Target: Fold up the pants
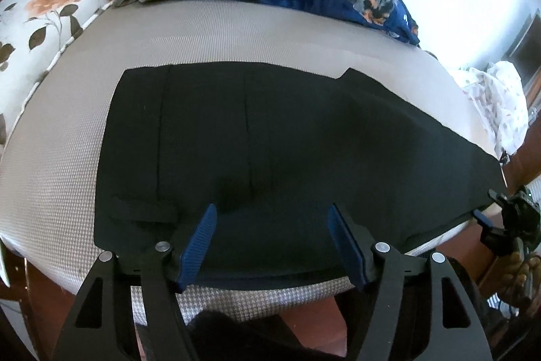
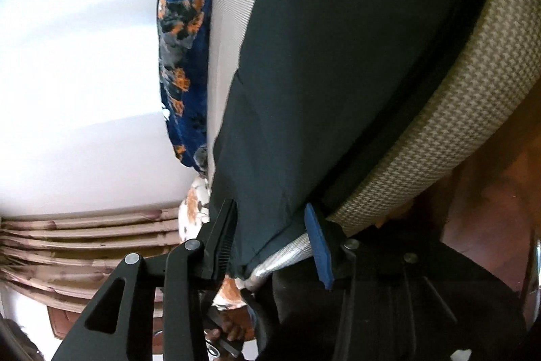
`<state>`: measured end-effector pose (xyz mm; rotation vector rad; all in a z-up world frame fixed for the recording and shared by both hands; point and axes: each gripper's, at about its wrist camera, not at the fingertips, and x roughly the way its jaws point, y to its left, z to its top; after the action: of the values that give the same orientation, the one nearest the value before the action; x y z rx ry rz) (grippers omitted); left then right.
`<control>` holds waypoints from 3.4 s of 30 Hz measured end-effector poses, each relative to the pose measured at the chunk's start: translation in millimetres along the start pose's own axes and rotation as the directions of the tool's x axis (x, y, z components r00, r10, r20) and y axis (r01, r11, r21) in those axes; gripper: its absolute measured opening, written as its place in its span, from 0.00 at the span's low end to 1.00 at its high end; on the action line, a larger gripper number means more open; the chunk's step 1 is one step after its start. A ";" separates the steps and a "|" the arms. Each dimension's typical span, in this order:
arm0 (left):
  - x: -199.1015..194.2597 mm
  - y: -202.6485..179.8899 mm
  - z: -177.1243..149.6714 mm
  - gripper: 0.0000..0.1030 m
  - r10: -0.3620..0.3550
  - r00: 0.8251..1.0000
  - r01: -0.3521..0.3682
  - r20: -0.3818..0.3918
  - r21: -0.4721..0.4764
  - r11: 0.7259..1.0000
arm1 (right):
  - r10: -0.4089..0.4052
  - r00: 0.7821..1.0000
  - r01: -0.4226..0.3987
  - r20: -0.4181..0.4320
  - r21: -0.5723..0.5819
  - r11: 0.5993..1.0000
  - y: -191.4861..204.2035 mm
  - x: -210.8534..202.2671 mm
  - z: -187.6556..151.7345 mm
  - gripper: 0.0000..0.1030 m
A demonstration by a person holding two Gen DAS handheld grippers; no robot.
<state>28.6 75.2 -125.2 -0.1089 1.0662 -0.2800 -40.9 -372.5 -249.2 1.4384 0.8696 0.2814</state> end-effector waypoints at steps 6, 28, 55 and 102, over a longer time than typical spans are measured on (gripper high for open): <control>4.8 1.0 -2.2 0.67 -0.005 1.000 0.005 -0.021 -0.012 1.000 | 0.015 1.000 -0.014 0.018 -0.061 0.998 1.7 5.9 -2.7 0.42; 9.4 -3.8 -6.0 0.74 0.028 0.999 -0.027 -0.030 0.033 0.999 | -0.078 0.997 0.077 -0.015 -0.081 0.994 -3.8 8.1 -13.8 0.05; 14.8 -2.6 -5.7 0.79 0.055 0.998 -0.053 -0.037 0.036 0.998 | -0.191 0.722 0.139 0.665 0.131 0.982 -61.1 -293.2 107.7 0.39; 22.3 -17.5 -11.1 0.87 0.119 0.992 -0.113 -0.042 0.133 0.985 | -0.180 0.807 0.190 0.563 0.040 0.981 -61.8 -254.9 146.9 0.08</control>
<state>25.9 52.8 -145.6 0.0777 1.0965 -0.2470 -135.3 -657.5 -233.2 1.3019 0.5045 -0.2831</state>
